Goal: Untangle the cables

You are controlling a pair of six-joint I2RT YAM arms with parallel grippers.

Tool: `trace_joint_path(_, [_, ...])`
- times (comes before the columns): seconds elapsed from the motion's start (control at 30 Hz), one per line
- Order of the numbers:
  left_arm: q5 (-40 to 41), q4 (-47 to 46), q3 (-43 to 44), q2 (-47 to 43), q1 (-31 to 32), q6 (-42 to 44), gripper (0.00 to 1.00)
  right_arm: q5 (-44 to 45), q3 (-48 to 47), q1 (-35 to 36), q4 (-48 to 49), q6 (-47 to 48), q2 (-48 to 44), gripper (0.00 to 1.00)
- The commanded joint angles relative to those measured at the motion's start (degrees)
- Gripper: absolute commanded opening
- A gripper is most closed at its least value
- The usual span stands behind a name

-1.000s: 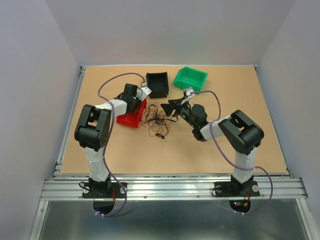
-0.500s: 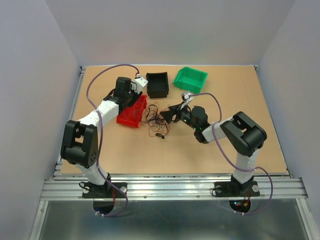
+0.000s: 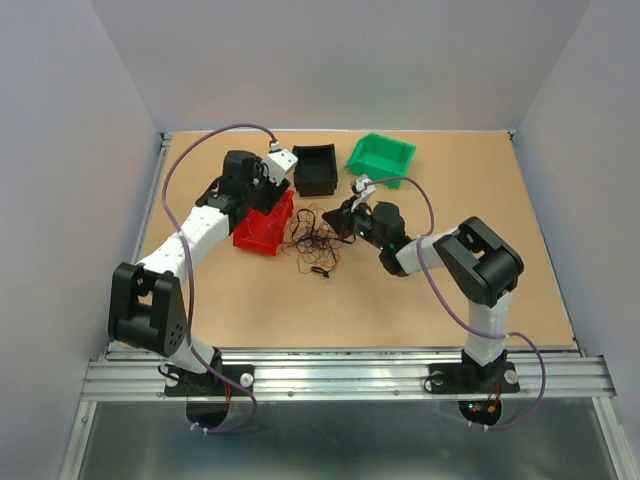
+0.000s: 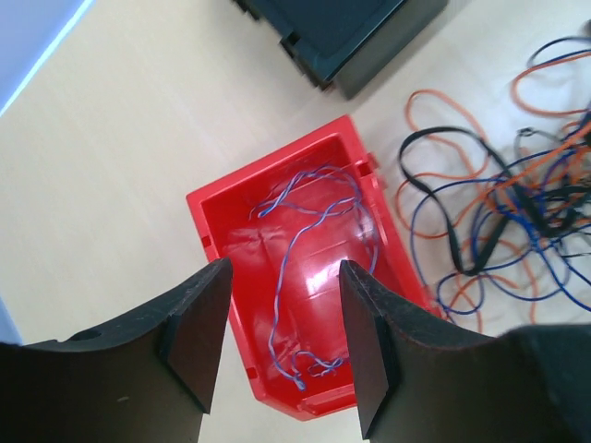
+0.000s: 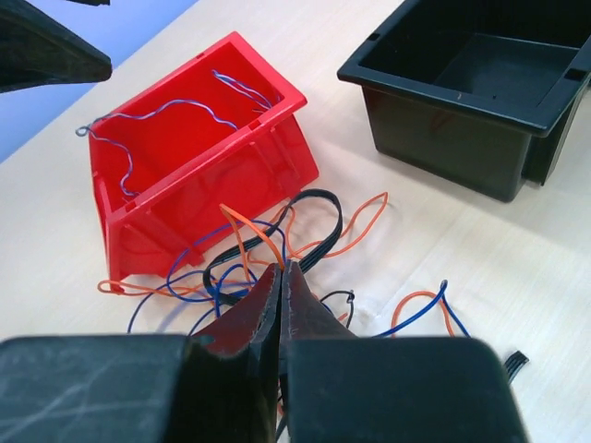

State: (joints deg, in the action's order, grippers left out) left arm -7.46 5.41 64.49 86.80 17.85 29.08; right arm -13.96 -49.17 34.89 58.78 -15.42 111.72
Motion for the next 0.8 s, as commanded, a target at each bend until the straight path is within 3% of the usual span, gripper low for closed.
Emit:
trace_joint_path(0.0, [-9.03,-4.25,0.29,-5.23,0.87,-2.53,0.61,-0.37,3.35,-0.27,2.73,2.24,-7.89,0.01])
trace_joint_path(0.23, [-17.13,-16.46,-2.09,-8.32,1.05,-8.07,0.64,-0.54,11.99,-0.09,0.38,1.01,-27.68,0.01])
trace_joint_path(0.5, [-25.40,-28.60,-4.63,-9.02,1.31,-14.57,0.66,-2.57,2.53,0.00,-14.46,0.83,-40.52,0.01])
trace_joint_path(0.63, [-27.68,-33.44,-6.13,-8.23,1.31,-15.20,0.66,-0.20,-7.04,0.00,-22.03,2.76,-40.18,0.00])
trace_joint_path(0.77, [-37.41,-33.89,-6.31,-7.70,1.31,-14.84,0.66,-2.12,-15.07,0.08,-28.01,2.50,-40.18,0.01])
